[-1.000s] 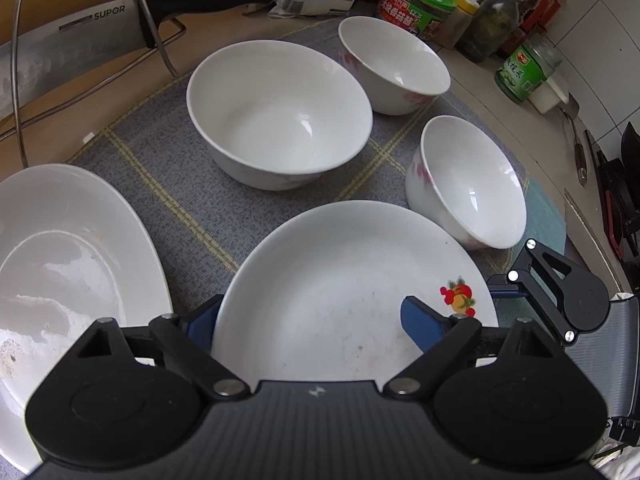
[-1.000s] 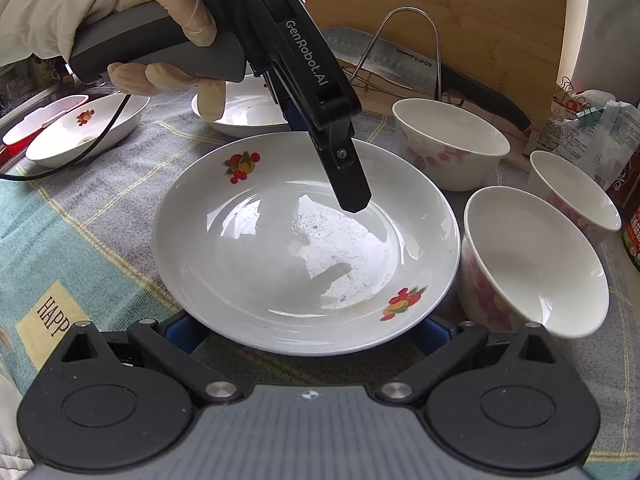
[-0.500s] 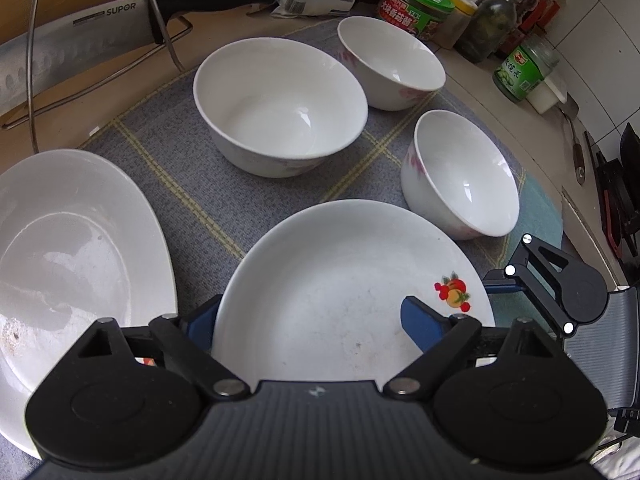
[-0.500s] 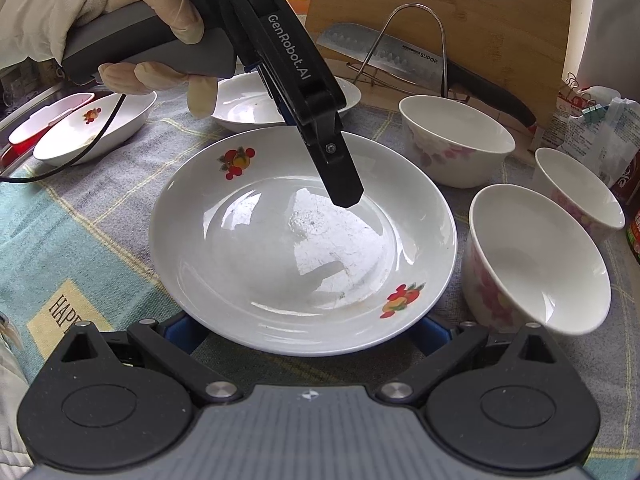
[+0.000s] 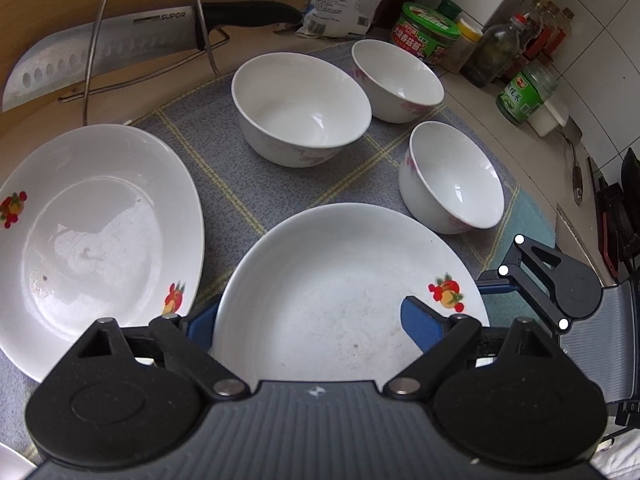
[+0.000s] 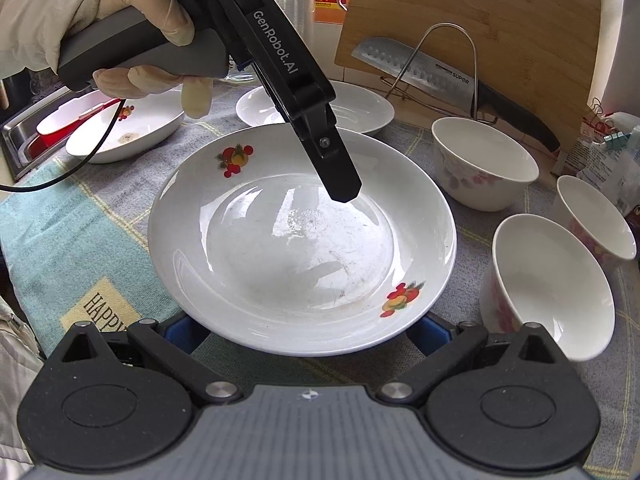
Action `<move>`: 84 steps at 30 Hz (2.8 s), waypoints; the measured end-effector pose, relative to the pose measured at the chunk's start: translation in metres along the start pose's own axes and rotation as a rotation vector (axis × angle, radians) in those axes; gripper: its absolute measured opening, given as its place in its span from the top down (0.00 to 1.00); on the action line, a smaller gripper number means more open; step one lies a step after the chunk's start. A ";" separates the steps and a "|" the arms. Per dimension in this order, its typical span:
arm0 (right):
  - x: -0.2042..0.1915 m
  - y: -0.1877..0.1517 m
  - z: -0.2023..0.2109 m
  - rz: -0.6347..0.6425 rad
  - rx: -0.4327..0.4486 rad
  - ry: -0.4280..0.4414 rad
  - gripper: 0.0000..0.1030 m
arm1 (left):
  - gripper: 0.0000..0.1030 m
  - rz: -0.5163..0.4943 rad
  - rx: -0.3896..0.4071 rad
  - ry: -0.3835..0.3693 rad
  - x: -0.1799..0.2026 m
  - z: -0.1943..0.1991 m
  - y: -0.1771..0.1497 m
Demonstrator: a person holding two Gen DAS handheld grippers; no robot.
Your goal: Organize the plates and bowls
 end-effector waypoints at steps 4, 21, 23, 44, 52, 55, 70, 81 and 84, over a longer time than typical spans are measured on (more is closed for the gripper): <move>-0.007 0.008 0.001 0.034 0.010 0.032 0.00 | 0.11 0.037 0.029 0.018 -0.009 0.015 -0.010; -0.054 0.057 -0.022 0.212 0.044 0.166 0.00 | 0.11 0.215 0.132 0.107 -0.071 0.075 -0.058; -0.059 0.065 -0.028 0.230 0.051 0.179 0.00 | 0.11 0.234 0.145 0.118 -0.081 0.084 -0.063; -0.116 0.142 -0.084 0.391 0.087 0.316 0.00 | 0.11 0.429 0.247 0.213 -0.175 0.147 -0.110; -0.134 0.160 -0.104 0.416 0.080 0.358 0.00 | 0.11 0.489 0.258 0.229 -0.204 0.153 -0.126; -0.137 0.164 -0.108 0.430 0.081 0.365 0.00 | 0.11 0.502 0.256 0.231 -0.211 0.153 -0.130; -0.145 0.172 -0.124 0.467 0.057 0.370 0.00 | 0.11 0.557 0.235 0.232 -0.233 0.146 -0.141; -0.149 0.172 -0.125 0.452 0.049 0.389 0.00 | 0.11 0.574 0.212 0.237 -0.237 0.144 -0.148; -0.148 0.172 -0.124 0.443 0.051 0.395 0.00 | 0.11 0.573 0.199 0.249 -0.236 0.144 -0.149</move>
Point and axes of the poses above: each gripper's, at about its wrist camera, not at the fingertips, and z roughly against the way its jaws point, x to its right, y to its top, the point moved 10 cm from there along -z, roughly the way its jaws point, and after that the axes turned 7 degrees about z, right-handed, at the moved point
